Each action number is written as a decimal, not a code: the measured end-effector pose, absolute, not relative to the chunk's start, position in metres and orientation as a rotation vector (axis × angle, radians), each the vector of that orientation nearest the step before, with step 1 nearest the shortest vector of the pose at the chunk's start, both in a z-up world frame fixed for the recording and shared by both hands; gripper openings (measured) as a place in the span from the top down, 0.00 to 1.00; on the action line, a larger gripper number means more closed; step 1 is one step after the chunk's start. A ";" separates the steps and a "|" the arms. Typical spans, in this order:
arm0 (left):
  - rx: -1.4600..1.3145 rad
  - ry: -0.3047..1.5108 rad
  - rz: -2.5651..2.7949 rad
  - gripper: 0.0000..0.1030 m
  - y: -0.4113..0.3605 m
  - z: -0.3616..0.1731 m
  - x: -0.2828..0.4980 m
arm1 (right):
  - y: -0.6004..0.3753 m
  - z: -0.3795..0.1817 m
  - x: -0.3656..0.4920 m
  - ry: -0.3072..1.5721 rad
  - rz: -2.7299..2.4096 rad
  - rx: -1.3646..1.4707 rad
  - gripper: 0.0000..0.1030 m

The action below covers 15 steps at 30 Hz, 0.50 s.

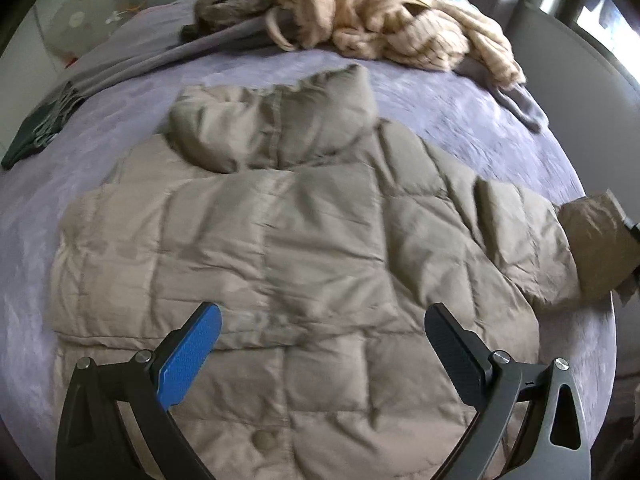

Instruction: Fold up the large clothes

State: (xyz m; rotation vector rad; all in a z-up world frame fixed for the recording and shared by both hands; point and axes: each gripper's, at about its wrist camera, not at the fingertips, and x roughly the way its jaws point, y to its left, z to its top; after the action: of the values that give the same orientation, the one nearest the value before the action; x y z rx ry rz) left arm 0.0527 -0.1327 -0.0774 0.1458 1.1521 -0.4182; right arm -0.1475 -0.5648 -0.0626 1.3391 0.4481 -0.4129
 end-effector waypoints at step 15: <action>0.031 1.140 -0.286 0.01 -0.031 -0.089 0.091 | -0.264 -0.019 0.069 0.863 0.005 0.261 0.96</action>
State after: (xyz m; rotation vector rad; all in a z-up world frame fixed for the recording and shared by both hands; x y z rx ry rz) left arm 0.0915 -0.0305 -0.0886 0.0310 1.1395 -0.2861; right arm 0.0688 -0.2637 -0.0187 0.2609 0.8629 0.0045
